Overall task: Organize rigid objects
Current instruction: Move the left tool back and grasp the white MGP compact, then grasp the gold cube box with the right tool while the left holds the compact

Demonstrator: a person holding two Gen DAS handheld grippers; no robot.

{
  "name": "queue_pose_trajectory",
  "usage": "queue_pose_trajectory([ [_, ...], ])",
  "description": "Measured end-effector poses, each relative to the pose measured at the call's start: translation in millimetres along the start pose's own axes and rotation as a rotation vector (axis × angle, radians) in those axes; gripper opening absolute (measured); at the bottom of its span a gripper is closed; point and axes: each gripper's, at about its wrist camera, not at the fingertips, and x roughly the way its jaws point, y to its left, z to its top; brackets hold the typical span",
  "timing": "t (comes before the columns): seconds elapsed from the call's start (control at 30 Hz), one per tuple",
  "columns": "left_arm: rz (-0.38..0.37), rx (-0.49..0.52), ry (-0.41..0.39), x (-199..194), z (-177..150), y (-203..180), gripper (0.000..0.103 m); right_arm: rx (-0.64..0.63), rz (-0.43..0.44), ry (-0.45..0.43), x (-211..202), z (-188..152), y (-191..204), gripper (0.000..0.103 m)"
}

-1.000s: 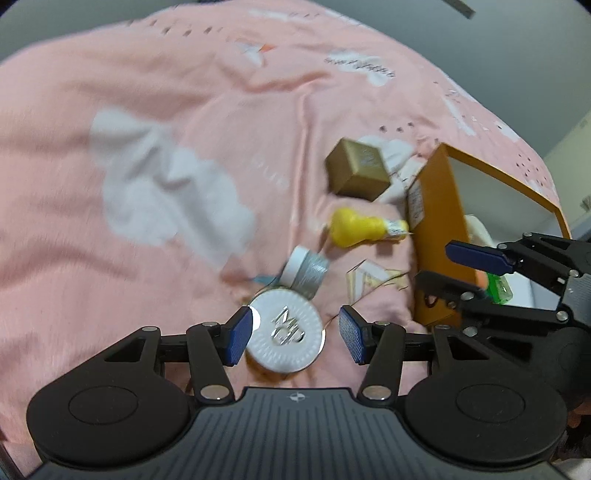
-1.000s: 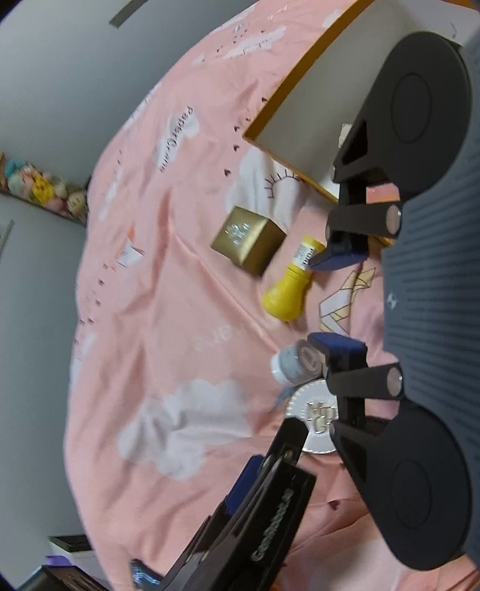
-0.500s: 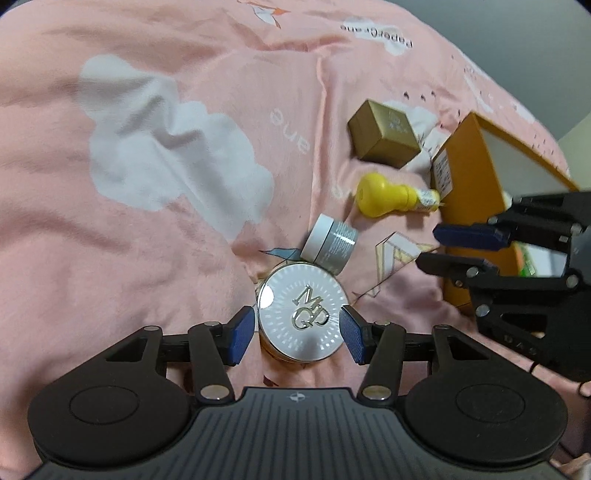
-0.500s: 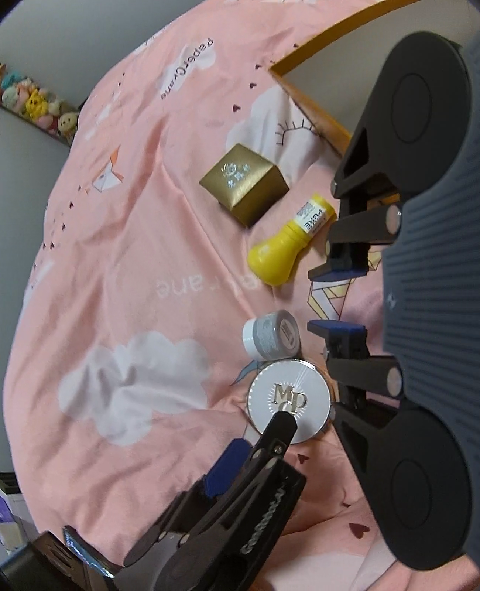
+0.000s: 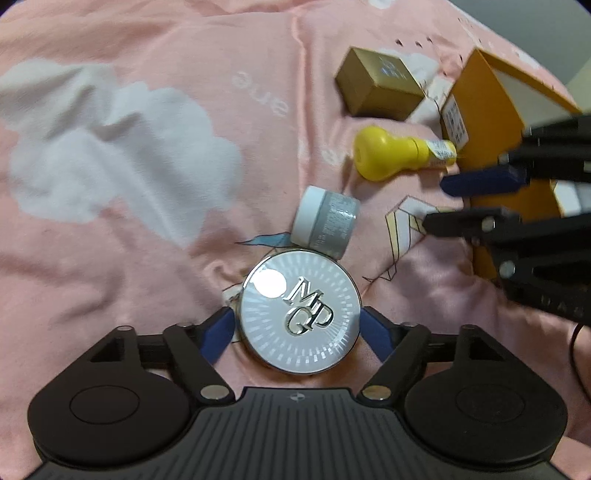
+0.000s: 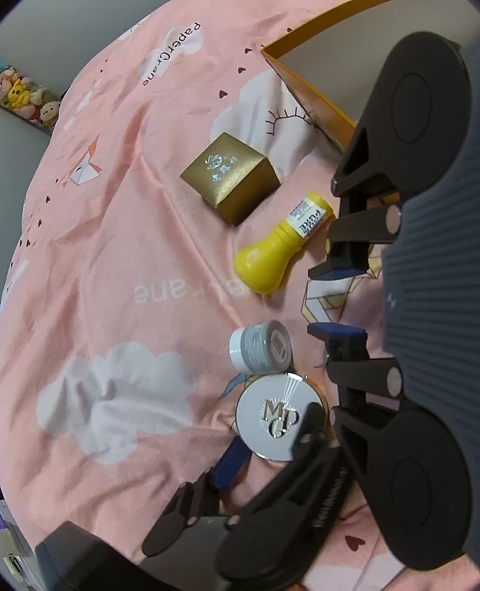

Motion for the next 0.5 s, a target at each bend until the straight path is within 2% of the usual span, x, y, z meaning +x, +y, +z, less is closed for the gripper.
queue_pose_trajectory([
  [0.07,0.030,0.030,0.007,5.1,1.2,-7.0,0.094,0.002,-0.005,0.002,0.7,1.7,-2.4,0.029],
  [0.2,0.083,0.085,0.019,16.2,3.0,-18.2,0.095,0.011,-0.008,0.008,2.2,3.6,-7.0,0.030],
  [0.3,0.097,0.091,0.018,22.3,5.3,-20.6,0.095,0.010,-0.007,0.013,4.2,4.5,-7.7,0.030],
  [0.37,0.103,0.096,0.018,24.5,7.0,-22.1,0.089,0.010,-0.008,0.017,5.7,5.0,-7.5,0.030],
  [0.5,0.099,0.093,0.005,26.1,7.0,-25.9,0.088,0.010,-0.008,0.018,5.9,5.5,-7.6,0.031],
])
